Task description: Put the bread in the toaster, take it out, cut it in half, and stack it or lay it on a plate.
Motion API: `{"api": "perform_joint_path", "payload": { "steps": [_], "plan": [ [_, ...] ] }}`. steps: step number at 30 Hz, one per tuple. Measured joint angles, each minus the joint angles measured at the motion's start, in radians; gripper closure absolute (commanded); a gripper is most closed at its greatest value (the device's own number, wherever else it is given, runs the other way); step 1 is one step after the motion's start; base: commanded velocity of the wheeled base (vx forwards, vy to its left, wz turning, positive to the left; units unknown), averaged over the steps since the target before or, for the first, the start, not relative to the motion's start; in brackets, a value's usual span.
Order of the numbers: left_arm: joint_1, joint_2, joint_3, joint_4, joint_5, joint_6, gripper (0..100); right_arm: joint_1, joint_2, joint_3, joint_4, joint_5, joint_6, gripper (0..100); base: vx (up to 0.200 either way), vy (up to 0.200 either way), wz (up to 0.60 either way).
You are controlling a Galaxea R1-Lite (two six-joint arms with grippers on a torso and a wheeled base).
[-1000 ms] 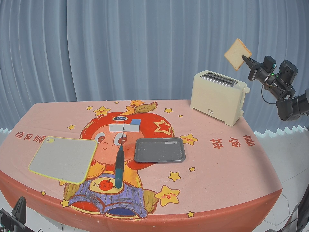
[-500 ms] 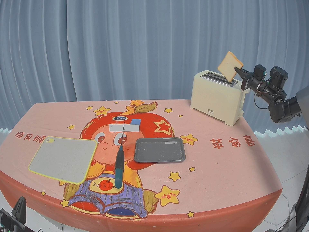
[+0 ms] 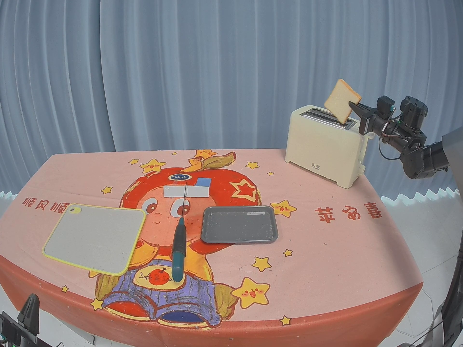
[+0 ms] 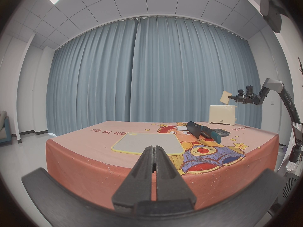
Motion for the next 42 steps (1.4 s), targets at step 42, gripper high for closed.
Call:
{"api": "perform_joint_path", "payload": {
  "steps": [42],
  "plan": [
    [0.000, 0.000, 0.000, 0.000, 0.001, 0.000, 100, 0.016, 0.061, -0.070, 0.064, -0.009, -0.047, 100, 0.000, 0.000, 0.00]
  ]
}}
